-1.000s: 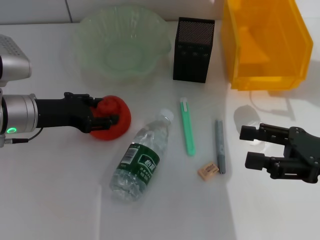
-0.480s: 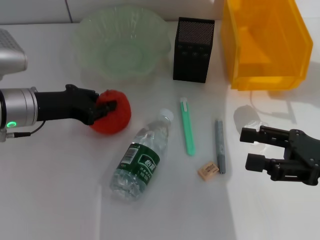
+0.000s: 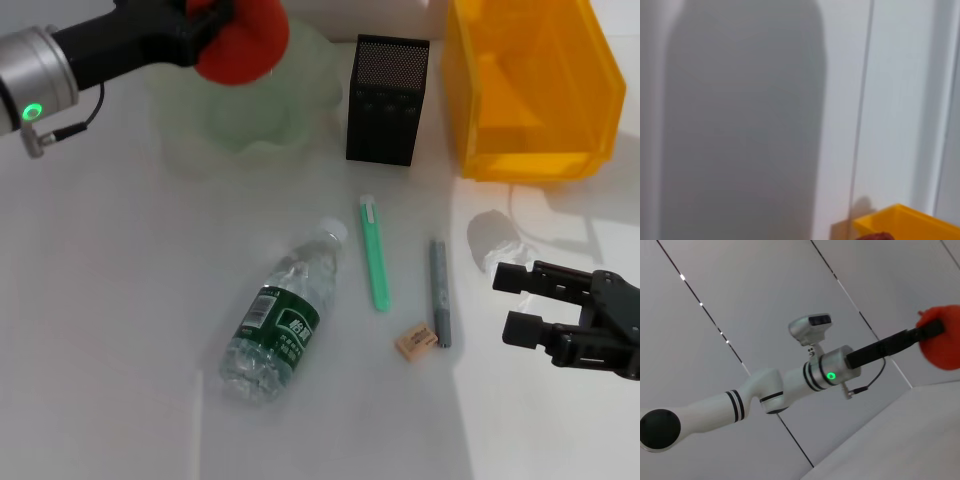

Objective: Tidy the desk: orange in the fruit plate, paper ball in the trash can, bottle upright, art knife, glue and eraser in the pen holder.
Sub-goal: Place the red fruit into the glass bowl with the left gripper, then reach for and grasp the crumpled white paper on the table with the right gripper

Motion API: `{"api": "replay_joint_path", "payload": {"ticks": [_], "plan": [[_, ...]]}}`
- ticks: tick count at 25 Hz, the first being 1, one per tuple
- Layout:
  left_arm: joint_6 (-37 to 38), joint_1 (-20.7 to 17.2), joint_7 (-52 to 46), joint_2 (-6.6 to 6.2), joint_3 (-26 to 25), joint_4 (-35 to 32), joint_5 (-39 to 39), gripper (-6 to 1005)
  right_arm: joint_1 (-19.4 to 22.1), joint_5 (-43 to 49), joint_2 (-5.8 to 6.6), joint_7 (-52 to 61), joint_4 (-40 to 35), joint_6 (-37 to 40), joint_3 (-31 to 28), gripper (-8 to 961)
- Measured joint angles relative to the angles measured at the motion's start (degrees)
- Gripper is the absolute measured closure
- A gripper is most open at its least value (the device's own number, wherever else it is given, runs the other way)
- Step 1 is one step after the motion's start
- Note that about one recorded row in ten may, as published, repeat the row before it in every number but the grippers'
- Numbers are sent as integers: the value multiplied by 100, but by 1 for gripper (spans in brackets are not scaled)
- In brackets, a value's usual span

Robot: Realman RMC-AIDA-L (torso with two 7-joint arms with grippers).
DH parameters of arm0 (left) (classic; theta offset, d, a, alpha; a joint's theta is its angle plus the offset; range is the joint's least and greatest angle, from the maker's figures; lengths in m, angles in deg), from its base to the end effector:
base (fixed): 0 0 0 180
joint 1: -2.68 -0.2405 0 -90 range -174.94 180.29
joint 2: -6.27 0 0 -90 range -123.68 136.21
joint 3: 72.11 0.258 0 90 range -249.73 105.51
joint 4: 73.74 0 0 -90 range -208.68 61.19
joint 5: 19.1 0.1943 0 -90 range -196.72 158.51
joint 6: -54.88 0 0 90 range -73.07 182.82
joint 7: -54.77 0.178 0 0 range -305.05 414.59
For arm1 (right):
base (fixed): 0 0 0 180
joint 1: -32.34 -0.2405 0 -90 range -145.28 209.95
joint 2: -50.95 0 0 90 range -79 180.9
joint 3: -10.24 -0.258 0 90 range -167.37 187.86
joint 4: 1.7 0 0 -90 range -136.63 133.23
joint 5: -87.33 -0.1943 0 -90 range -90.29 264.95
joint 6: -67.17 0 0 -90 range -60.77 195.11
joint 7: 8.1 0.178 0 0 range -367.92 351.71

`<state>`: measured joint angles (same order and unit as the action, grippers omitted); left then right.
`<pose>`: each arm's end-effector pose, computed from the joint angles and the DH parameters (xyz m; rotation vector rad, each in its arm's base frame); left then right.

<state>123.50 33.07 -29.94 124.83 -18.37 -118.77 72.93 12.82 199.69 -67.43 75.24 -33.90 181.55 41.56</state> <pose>-0.2034 0.4004 0.0034 -2.3898 -0.5815 -0.8051 0.2508 0.2315 -0.0058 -2.7267 0.9570 1.2313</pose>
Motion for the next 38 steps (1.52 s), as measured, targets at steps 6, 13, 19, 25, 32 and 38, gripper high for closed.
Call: {"api": "replay_joint_path", "payload": {"ticks": [6, 13, 19, 25, 32, 38], "plan": [[-2657, 1211, 313, 48, 77, 1472, -657, 845, 24, -5, -2, -4, 127, -10, -65, 146], [-2629, 1104, 905, 57, 123, 1647, -1478, 710, 44, -5, -1, -7, 239, -164, -74, 149], [-1854, 834, 947, 21, 101, 1651, -1954, 518, -21, -5, -1, -9, 257, -287, -74, 152], [1057, 202, 811, -285, 272, 1271, -1608, 269, -55, -5, -2, 225, 211, -329, -745, 155], [2580, -400, 590, -512, 298, 717, 13, 140, -66, 2, 211, 1548, -1157, 66, -1652, 158], [2850, -678, 554, -547, 274, 554, 189, 140, -140, 65, 133, 3145, -3503, -34, -935, 161]]}}
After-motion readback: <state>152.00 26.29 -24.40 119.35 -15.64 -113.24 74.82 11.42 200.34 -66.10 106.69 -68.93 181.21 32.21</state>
